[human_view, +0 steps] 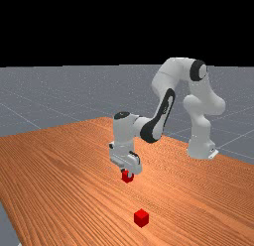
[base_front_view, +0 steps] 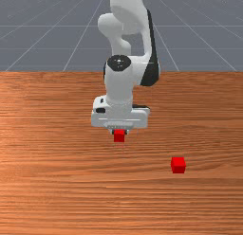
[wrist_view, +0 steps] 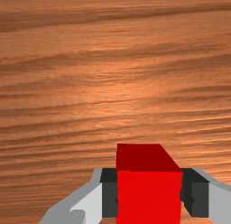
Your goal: Stack all the cube
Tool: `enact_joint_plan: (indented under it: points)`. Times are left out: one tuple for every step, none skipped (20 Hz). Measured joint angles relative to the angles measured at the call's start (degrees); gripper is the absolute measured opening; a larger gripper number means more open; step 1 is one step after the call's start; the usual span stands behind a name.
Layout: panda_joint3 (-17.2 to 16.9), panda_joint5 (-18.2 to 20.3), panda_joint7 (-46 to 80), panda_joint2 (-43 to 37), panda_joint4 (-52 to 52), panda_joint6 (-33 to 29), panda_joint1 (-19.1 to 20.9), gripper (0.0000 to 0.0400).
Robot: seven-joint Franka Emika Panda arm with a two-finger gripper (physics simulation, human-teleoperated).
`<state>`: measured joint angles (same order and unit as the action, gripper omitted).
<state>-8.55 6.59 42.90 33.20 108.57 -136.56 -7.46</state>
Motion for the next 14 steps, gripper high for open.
enact_joint_plan:
  points:
    - [-0.3, -0.4, 0.4, -4.5, 2.8, 0.0, -0.5, 0.0188]
    - [-0.4, -0.9, 0.9, -8.5, 4.4, 0.0, -1.1, 0.0188]
    - [-0.1, -1.3, 1.2, -11.3, 4.9, -0.1, -1.9, 0.0188]
    - [0.3, -1.6, 1.7, -12.6, 4.3, 0.1, -2.6, 0.0188]
    - [0.7, -1.8, 2.6, -12.8, 2.5, 0.1, -3.4, 0.0188]
    - [1.1, -1.9, 3.5, -12.3, 0.1, 0.1, -4.2, 0.0188]
    - [1.7, -2.1, 4.2, -11.4, -2.0, 0.1, -5.1, 0.0188]
    - [2.2, -2.2, 4.9, -9.9, -4.5, 0.1, -6.0, 0.0188]
    - [2.7, -2.1, 6.1, -7.3, -7.6, 0.2, -6.9, 0.0188]
    - [3.0, -1.9, 7.3, -3.9, -11.1, 0.3, -7.5, 0.0188]
    - [3.2, -1.9, 8.2, -0.9, -13.7, 0.5, -8.0, 0.0188]
    - [3.4, -2.0, 8.8, 1.6, -15.5, 1.0, -8.5, 0.0188]
    - [3.7, -2.2, 9.2, 3.4, -16.7, 1.3, -9.1, 0.0188]
    - [3.9, -2.5, 9.5, 4.7, -17.5, 1.5, -9.8, 0.0188]
